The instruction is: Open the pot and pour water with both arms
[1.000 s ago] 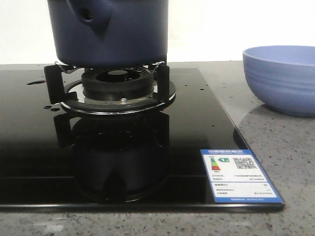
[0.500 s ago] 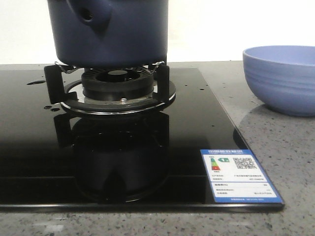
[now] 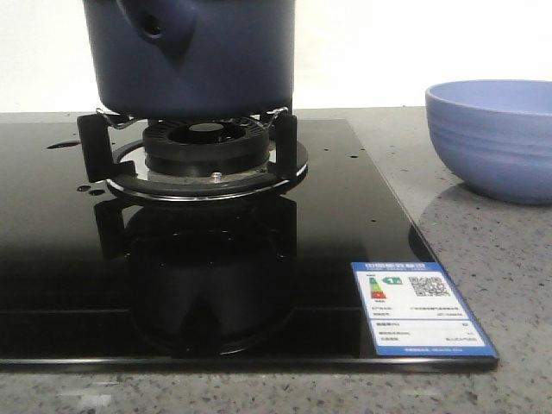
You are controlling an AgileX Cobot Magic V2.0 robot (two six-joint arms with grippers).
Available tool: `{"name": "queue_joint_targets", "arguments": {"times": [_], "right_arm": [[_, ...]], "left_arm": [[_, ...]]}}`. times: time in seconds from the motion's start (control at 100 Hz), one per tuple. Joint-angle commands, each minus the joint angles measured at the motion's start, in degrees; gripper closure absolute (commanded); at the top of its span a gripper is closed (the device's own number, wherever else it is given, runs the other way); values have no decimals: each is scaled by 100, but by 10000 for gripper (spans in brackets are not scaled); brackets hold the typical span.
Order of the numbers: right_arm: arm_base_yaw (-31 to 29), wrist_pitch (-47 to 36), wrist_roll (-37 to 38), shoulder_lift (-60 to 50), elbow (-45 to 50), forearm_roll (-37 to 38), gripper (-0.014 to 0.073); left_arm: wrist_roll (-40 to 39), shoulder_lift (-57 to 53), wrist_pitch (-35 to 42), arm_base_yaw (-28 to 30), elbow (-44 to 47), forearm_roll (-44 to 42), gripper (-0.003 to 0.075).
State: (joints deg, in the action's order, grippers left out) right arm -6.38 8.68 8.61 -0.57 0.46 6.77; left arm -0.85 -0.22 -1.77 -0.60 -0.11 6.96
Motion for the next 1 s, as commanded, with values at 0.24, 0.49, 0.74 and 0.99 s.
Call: {"name": "queue_joint_targets", "arguments": {"times": [0.24,0.49,0.74,0.99], "right_arm": [[-32,-758,16,-102,140,-1328,655],[-32,-946,16,-102,140,-2507,655],[-32,-602,16,-102,-196,-3244,655],[-32,978,-664,765,-1571,-2462,643]], "left_arm": [[-20,-157,448,-40,196,684,741],[-20,-157,484,-40,196,2424,741],[-20,-157,429,-40,-69,3895,741],[756,538,-994,-40,-1828,2363,741]]}}
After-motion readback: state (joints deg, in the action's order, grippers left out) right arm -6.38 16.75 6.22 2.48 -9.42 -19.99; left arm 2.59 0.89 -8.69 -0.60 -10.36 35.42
